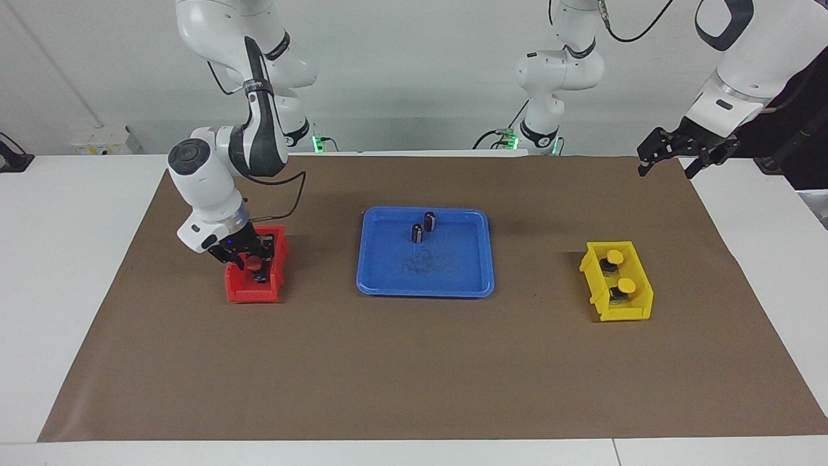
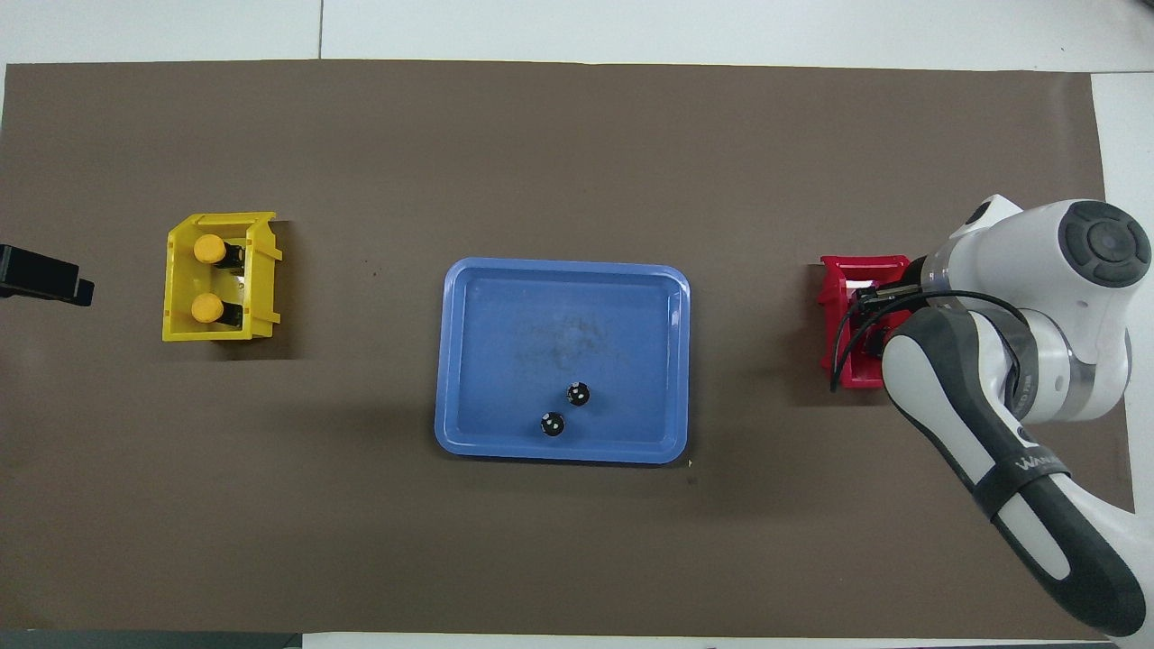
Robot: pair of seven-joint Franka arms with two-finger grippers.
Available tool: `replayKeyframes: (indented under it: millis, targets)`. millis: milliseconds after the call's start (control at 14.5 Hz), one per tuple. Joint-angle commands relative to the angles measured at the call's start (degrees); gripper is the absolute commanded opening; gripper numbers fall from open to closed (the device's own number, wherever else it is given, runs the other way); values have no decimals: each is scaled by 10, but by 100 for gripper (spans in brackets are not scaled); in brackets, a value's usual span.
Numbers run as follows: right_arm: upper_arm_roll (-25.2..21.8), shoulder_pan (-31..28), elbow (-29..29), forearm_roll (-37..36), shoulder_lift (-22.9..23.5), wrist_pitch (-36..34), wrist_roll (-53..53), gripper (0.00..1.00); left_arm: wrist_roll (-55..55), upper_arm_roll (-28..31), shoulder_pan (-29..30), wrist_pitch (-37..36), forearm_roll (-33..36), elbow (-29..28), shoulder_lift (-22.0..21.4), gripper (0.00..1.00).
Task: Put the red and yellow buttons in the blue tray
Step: 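Reach the right gripper into the red bin and grasp a red button, then place the red button in the tray while the left gripper grasps yellow button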
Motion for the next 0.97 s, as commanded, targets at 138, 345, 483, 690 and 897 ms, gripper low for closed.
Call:
replayKeyframes:
  millis: [138, 345, 483, 690, 897]
  targets:
    - [4, -7, 97, 5, 14, -99, -18, 23, 2, -2, -2, 3, 4, -11, -11, 100]
    - [14, 23, 263, 6, 60, -236, 1, 24, 2, -3, -5, 39, 10, -25, -11, 100]
    - [15, 76, 329, 2, 89, -256, 104, 24, 2, -6, -6, 85, 10, -53, -12, 100]
    - [15, 183, 341, -1, 109, -217, 299, 24, 1, -7, -13, 208, 10, -126, -1, 92]
    - [15, 278, 363, -18, 169, -172, 405, 24, 1, -7, -13, 274, 9, -145, 41, 76]
